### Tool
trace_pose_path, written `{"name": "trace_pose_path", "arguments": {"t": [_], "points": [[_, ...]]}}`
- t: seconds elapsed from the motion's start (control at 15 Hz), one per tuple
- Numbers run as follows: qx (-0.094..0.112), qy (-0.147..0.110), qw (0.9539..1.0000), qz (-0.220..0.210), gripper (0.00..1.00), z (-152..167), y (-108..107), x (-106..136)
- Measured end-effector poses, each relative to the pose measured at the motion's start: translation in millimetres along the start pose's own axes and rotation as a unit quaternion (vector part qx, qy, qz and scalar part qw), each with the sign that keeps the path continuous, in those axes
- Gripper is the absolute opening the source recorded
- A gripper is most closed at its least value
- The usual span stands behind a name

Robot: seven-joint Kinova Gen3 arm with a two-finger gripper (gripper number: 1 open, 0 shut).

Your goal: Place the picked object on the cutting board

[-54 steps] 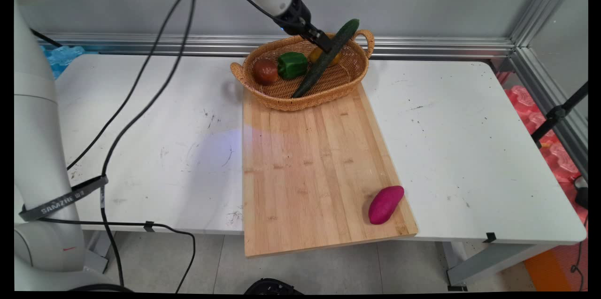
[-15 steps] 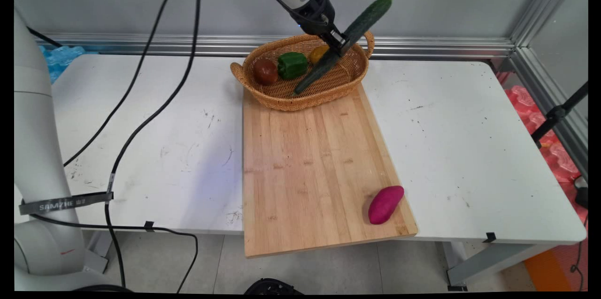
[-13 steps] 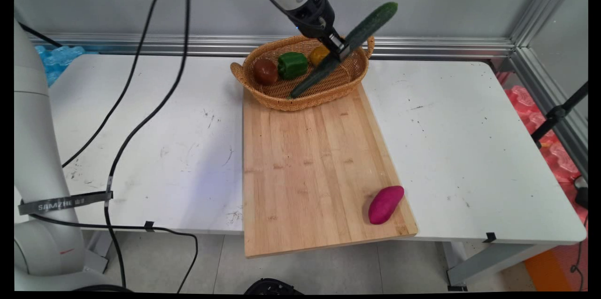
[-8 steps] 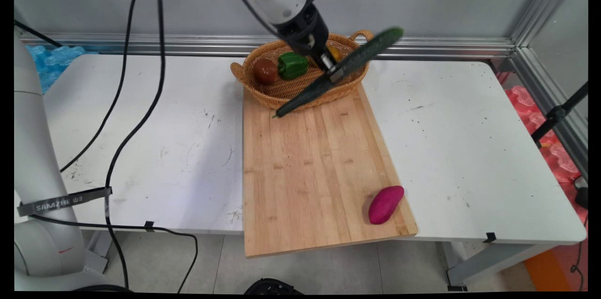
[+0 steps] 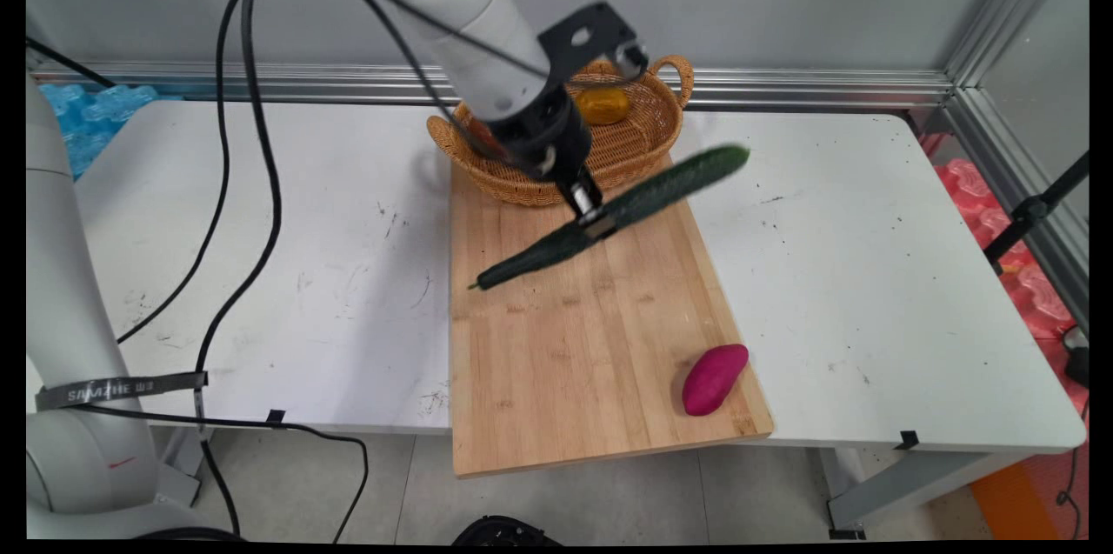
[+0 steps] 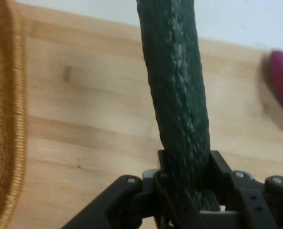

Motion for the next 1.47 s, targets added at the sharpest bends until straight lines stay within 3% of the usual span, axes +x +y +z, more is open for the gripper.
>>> {"name": "trace_pose_path", "arguments": {"t": [0.27, 0.8, 1.2, 1.47], "points": [[-0.013, -0.017, 0.9979, 0.061, 0.00, 12.1, 7.8, -16.4], [-0.023, -0.044, 0.9814, 0.185, 0.00, 41.3, 3.7, -41.7], [-0.026, -0.050, 0.9717, 0.230, 0.00, 62.0, -1.3, -47.4], [-0.026, -0.048, 0.9681, 0.245, 0.00, 74.0, -5.7, -48.3]]}}
